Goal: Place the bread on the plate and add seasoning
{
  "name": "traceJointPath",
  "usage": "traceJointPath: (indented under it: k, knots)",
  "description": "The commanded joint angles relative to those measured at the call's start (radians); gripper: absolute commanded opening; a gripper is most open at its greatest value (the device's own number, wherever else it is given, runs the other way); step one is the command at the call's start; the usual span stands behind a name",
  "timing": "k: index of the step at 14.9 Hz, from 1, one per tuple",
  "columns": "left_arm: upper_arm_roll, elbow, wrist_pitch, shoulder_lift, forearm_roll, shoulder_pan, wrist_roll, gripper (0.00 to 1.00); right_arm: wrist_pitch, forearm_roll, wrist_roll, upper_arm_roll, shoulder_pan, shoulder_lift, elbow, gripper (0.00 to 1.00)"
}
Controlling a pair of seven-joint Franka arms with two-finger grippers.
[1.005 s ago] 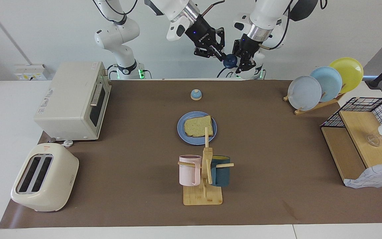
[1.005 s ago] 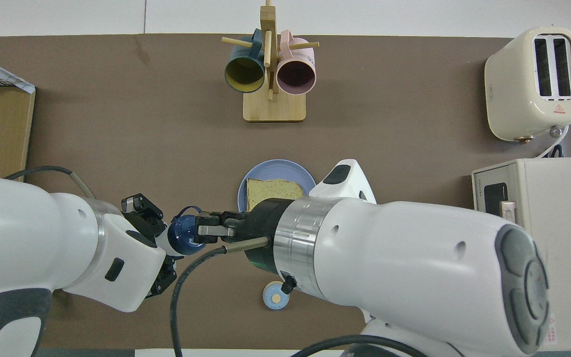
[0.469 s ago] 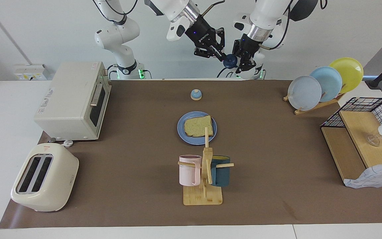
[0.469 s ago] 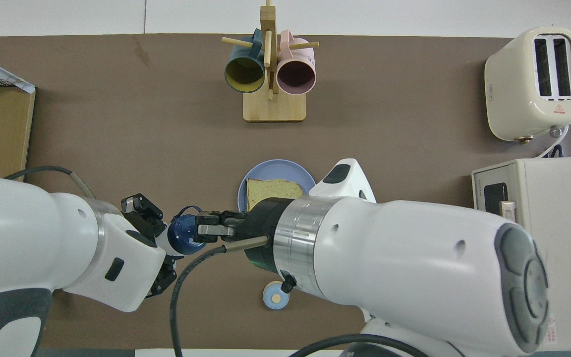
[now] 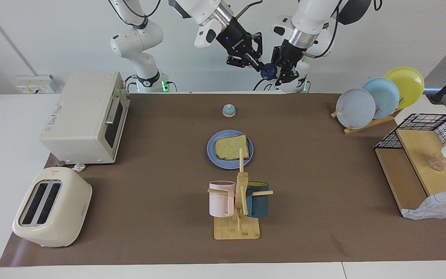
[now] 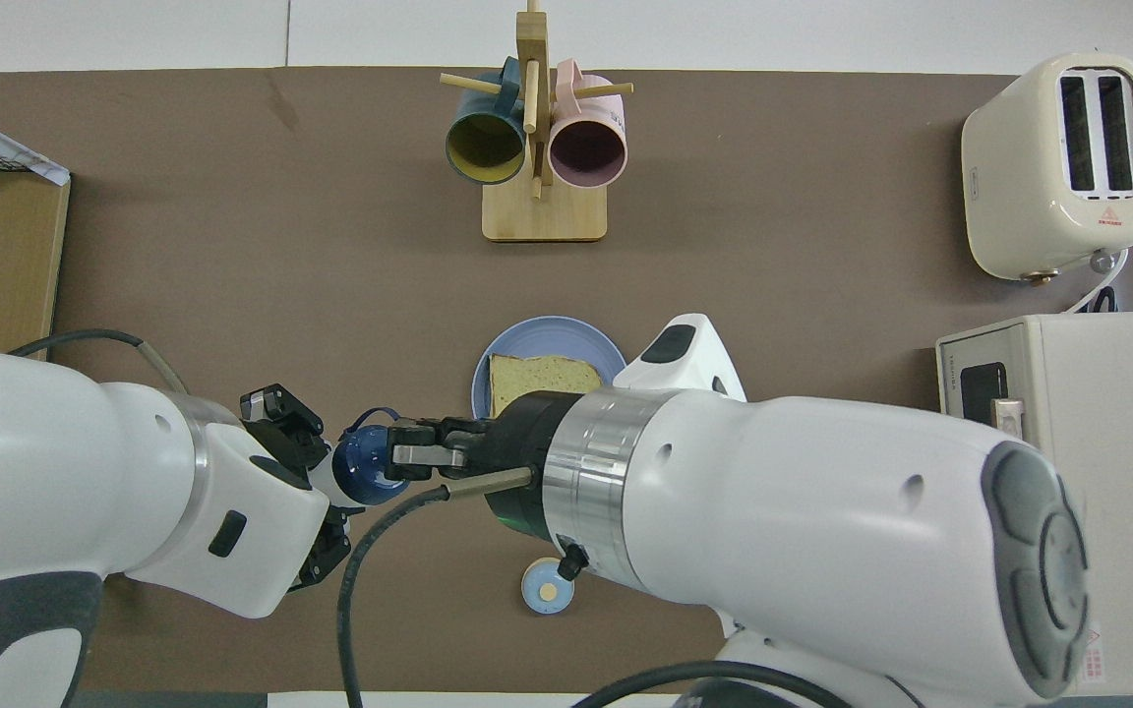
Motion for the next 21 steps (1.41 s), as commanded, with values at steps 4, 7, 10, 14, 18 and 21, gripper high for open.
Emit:
traceJointPath:
  k: [4, 7, 10, 14, 18, 21]
  knots:
    - [0.005, -0.046, -0.033, -0.037, 0.001, -0.005, 0.002, 0.29, 0.001, -0.021, 0.005, -0.001, -0.063, 0.007, 0.041, 0.00]
    - [0.005, -0.046, -0.033, -0.037, 0.001, -0.005, 0.000, 0.29, -0.001, -0.021, 0.005, -0.004, -0.062, 0.005, 0.039, 0.00]
    - [0.005, -0.046, -0.035, -0.037, 0.001, -0.005, -0.003, 0.25, -0.001, -0.021, 0.004, -0.004, -0.063, 0.005, 0.041, 0.00]
    - [0.005, -0.046, -0.035, -0.037, 0.001, -0.005, -0.017, 0.25, -0.017, -0.021, 0.001, -0.009, -0.068, 0.005, 0.039, 0.00]
    - [-0.002, -0.044, -0.036, -0.037, 0.001, -0.005, -0.018, 0.21, -0.061, -0.021, -0.056, -0.009, -0.083, 0.002, 0.041, 0.00]
    - [-0.003, -0.044, -0.036, -0.037, 0.001, -0.005, -0.021, 0.18, -0.059, -0.024, -0.061, -0.009, -0.079, 0.000, 0.041, 0.00]
